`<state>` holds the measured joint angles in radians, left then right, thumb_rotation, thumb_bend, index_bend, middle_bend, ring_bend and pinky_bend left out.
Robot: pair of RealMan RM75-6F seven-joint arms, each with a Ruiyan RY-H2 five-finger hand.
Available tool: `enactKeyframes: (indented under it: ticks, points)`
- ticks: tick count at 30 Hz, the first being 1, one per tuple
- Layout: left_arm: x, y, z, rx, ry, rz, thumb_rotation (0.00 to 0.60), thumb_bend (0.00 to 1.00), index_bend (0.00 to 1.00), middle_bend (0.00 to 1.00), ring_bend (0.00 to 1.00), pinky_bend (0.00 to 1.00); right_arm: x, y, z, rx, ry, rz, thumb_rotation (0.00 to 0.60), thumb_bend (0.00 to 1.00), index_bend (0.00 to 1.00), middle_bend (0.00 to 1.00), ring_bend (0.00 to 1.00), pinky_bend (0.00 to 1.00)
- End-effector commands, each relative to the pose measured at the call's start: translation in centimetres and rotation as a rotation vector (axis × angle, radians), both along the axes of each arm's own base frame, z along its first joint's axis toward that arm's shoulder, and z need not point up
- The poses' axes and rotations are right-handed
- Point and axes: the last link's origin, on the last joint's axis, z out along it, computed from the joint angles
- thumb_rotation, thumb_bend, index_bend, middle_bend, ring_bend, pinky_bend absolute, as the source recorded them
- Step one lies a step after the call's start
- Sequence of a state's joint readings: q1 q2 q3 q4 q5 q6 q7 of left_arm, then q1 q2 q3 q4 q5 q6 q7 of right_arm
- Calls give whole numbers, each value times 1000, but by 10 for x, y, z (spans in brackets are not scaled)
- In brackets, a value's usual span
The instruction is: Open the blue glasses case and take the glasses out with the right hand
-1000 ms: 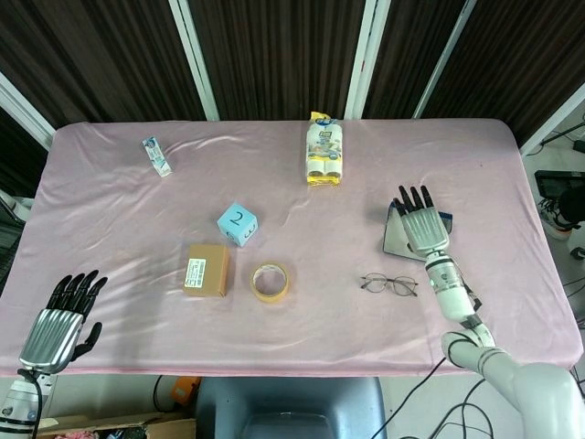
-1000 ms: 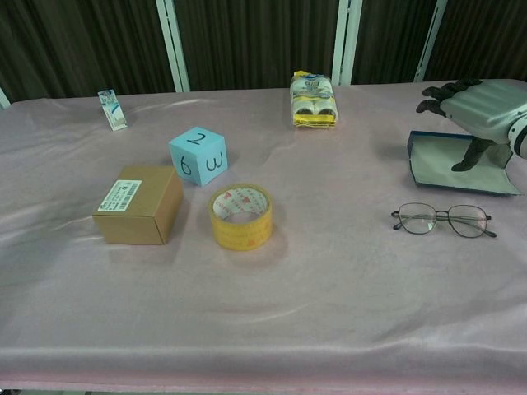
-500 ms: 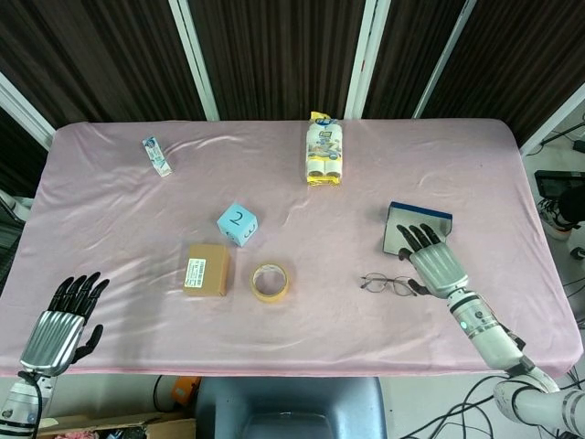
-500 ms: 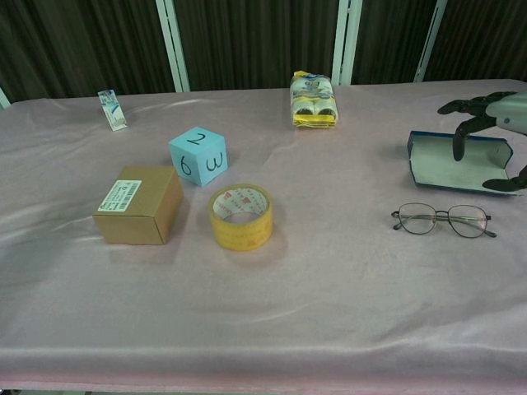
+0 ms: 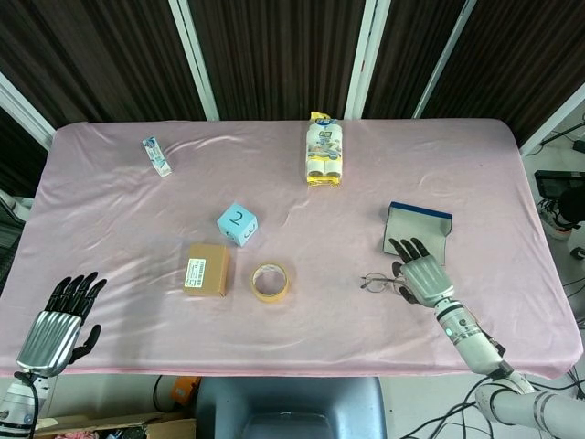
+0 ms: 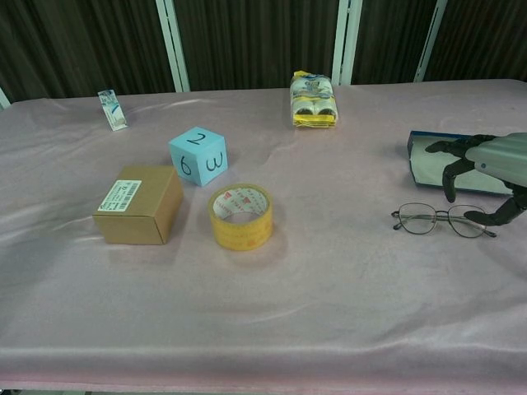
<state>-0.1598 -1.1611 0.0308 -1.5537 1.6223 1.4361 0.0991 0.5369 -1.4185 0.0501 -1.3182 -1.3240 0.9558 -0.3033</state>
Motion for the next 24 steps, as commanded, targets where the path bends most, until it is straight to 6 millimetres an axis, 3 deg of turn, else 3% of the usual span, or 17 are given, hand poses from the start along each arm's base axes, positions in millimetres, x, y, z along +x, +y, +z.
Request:
enactKeyframes:
  ticks: [1,24]
  points:
    - [0,0,0,-1,0,1,600,420,0,0,0,49,0,-3,-2,-1,1,-4,600,508,572,104,0,0]
    - [0,0,1,2,-5,1,600,420,0,0,0,49,0,-12,-20,24,11,-29,600,553,602,106,0,0]
